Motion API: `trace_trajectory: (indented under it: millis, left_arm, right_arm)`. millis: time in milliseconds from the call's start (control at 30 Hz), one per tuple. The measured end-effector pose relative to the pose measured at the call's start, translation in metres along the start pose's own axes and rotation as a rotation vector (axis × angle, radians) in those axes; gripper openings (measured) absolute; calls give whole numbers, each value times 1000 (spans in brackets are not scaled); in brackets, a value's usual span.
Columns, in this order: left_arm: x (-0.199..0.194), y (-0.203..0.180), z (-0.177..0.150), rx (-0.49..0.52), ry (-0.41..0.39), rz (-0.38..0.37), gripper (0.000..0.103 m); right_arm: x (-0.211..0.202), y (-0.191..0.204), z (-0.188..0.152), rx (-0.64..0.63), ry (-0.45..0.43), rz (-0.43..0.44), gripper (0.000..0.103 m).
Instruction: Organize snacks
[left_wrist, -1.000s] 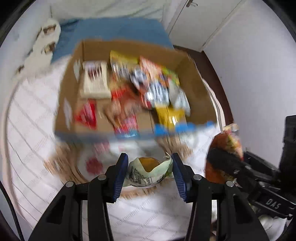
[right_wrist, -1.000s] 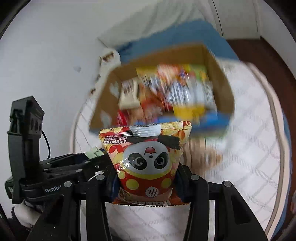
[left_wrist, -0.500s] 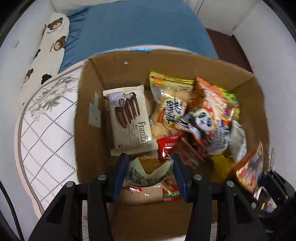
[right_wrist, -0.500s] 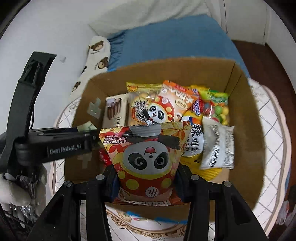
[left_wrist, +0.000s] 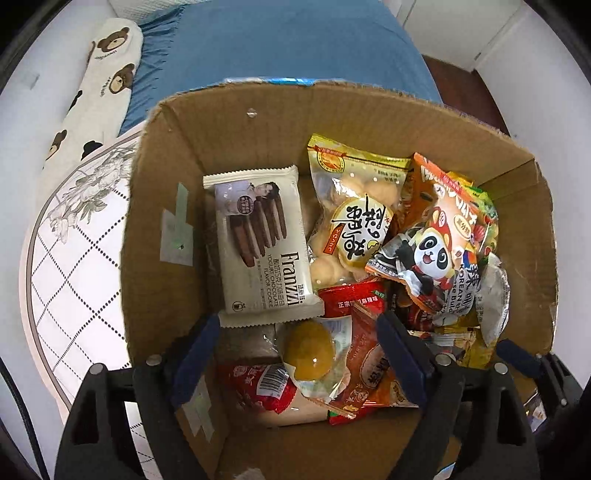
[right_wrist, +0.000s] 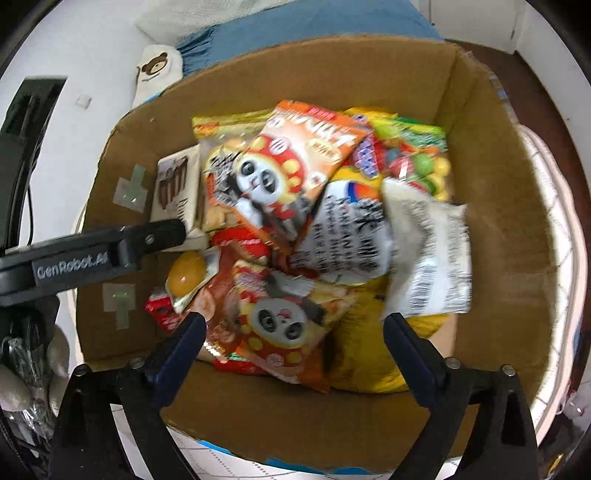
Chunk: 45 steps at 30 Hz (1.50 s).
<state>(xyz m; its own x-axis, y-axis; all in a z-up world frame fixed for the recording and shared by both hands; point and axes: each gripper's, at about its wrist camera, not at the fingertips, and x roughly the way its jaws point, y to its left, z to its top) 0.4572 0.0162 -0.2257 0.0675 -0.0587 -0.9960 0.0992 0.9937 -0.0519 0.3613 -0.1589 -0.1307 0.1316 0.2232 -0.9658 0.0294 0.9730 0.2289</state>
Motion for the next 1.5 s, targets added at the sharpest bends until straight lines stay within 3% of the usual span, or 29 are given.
trace_trajectory:
  millis: [333,633,867,1200,1500]
  left_arm:
    - [-27,-12,-35,-3,-115,64,87]
    - [-57,-19,-66,-29,-205,54,87]
    - [-78,-21,-92,-45,-266,47,87]
    - [-138,-34,-155,-53,-448,122,87]
    - [-194,-43,-210,-56,-585,66,87]
  right_arm:
    - [-27,-19,-6,-18,-84,-112,99]
    - [-42,-26,-26,-28,-125,-151,102]
    - [-76,-23,-44,-46,-210,-164,102]
    - [-142,-12,-96,-83,-370,-197,102]
    - [-209,3,-159,-115,-502,-178,103]
